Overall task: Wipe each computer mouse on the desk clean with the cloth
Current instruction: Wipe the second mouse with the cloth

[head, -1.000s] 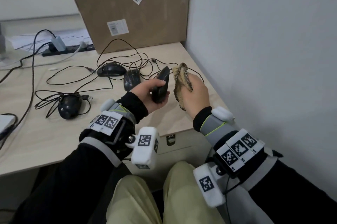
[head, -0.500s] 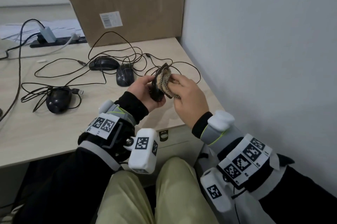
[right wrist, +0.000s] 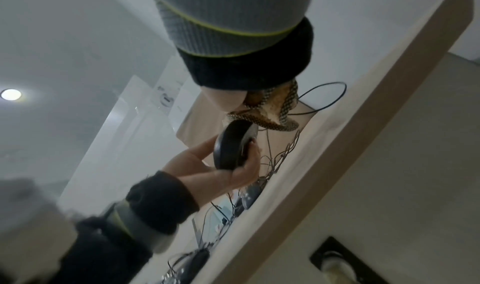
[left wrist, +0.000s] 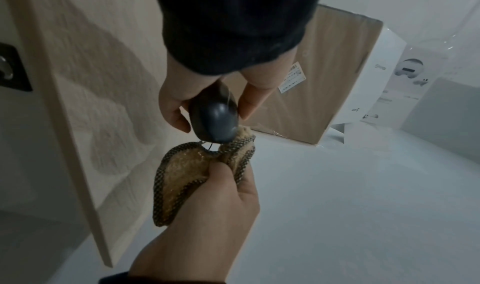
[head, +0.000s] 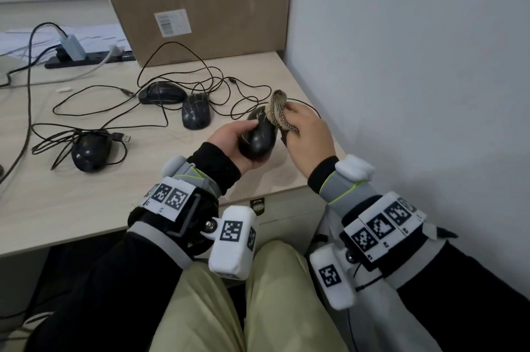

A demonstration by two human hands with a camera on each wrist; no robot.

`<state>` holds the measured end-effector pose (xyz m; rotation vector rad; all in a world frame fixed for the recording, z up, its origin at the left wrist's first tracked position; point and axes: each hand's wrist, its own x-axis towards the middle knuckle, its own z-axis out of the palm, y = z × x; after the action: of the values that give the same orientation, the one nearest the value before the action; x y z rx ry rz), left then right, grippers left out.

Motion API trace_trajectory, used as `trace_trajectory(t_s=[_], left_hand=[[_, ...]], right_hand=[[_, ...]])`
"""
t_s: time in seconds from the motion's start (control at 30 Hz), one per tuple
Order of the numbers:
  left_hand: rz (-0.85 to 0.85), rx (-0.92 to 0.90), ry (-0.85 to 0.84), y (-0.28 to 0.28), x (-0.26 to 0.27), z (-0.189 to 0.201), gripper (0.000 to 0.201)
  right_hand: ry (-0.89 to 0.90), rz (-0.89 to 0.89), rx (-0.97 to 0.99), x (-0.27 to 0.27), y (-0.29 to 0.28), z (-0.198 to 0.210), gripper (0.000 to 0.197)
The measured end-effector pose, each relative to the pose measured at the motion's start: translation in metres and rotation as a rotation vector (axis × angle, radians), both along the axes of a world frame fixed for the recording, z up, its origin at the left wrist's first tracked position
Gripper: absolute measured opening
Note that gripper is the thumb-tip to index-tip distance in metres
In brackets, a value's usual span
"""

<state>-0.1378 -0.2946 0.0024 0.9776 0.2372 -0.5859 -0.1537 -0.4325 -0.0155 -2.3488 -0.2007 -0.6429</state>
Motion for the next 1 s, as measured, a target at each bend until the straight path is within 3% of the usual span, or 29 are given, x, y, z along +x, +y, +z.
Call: trace_trajectory(t_s=[0.13, 0.27, 0.4, 0.53, 0.7, 0.87, 1.0], left_hand=[[0.065, -0.041, -0.010, -0.001, 0.003, 0.000, 0.024], [0.012, -0.008, -0.042, -0.002, 0.005, -0.009, 0.031], [-0.009, -0.004, -0.056, -0.001, -0.002, -0.015, 0.028], [-0.034, 0.011, -0.106, 0.002, -0.004, -0.015, 0.028], [0.008, 0.023, -0.078, 0.005, -0.001, -0.017, 0.031], [0.047, -0.007, -0.029, 0.002, -0.006, -0.032, 0.031], [0.070, -0.059, -0.035, 0.003, -0.006, -0.040, 0.037]], right_hand=[[-0.022, 0.041, -0.081, -0.021, 0.007, -0.009, 0.048], [-0.090, 0.040, -0.193, -0.036, 0.018, -0.012, 0.046], [0.024, -0.047, -0.147, -0.013, 0.005, 0.000, 0.052], [0.097, 0.023, -0.084, 0.005, -0.008, 0.012, 0.055], [0.072, 0.087, -0.179, -0.018, 0.011, -0.002, 0.053], [0.227, 0.003, -0.227, -0.006, 0.009, -0.004, 0.051], [0.271, 0.038, -0.255, -0.004, 0.010, 0.001, 0.047]])
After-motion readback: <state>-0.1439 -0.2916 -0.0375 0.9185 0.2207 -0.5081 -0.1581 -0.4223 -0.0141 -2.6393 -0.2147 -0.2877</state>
